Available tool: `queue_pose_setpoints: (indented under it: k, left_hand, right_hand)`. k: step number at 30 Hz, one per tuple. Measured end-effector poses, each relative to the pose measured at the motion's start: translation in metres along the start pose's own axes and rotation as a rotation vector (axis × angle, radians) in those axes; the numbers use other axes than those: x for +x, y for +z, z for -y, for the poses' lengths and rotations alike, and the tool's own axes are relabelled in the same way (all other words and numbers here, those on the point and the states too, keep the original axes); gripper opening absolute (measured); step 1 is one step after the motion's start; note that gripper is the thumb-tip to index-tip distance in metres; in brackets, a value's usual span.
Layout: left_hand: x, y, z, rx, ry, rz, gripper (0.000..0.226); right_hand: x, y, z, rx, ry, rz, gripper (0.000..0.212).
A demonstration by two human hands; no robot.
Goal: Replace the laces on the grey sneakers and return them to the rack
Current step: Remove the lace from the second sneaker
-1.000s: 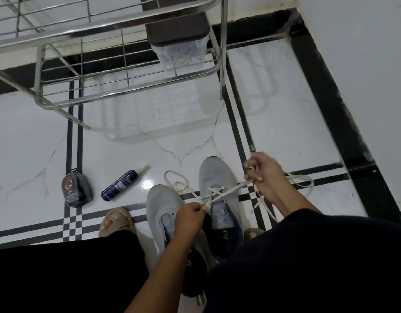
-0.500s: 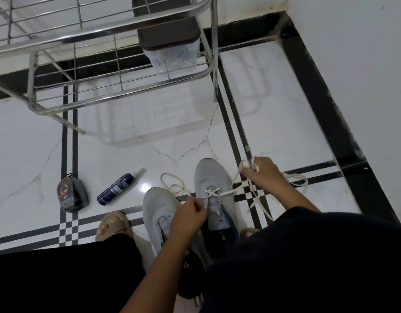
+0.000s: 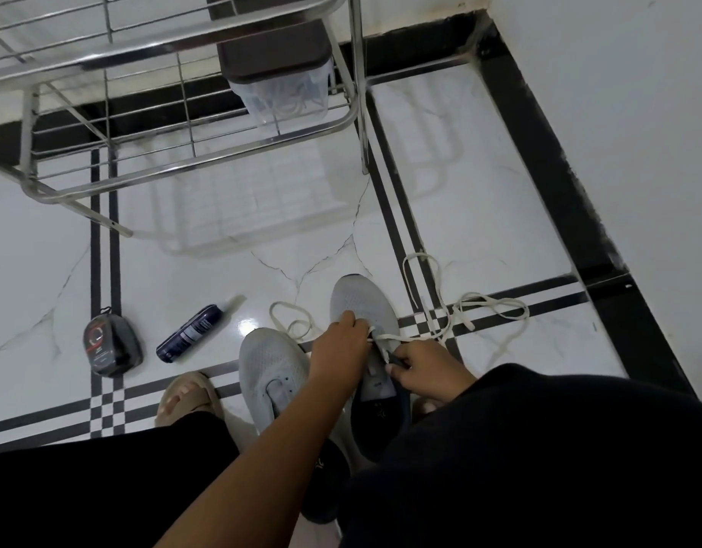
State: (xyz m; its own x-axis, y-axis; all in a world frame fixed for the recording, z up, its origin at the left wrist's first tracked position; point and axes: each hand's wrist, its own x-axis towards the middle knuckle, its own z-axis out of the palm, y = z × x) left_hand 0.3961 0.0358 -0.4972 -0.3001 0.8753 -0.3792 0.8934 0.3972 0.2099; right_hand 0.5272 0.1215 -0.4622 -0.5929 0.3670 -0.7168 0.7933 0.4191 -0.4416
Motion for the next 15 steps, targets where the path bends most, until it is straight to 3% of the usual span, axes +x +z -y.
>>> queue_pose_setpoints:
  k: [3,6,8,10,12,14,15]
  left_hand:
    - [0.004,0.007,0.003,-0.071,-0.035,0.043,0.018]
    - [0.007,-0.013,0.016,-0.729,-0.394,0.004,0.031]
    - [0.003,-0.018,0.03,-1.079,-0.576,0.107,0.043]
    - [-0.003,-0.021,0.034,-0.699,-0.413,0.283,0.05]
    - [-0.006,-0.013,0.035,-0.247,-0.165,0.088,0.043]
    - [-0.007,-0.009,0.024,-0.171,-0.029,-0.141,0.026]
    - [-0.006,-0.007,0.016,-0.138,0.012,-0.178,0.022]
  right_hand:
    - [0.002,0.001,-0.005,0.055,0.038,0.005,0.035]
    - [0.001,0.004,-0.013,0.194,0.092,0.025,0.021]
    - [0.0,0.005,-0.016,0.265,0.103,-0.008,0.016]
    - [0.002,0.004,-0.015,0.211,0.073,0.024,0.017]
    - [0.004,0.0,-0.008,0.127,0.068,0.078,0.016]
    - [0.006,-0.001,-0.007,0.086,0.071,0.08,0.015]
    - [0.006,-0.001,-0.006,0.068,0.071,0.078,0.016]
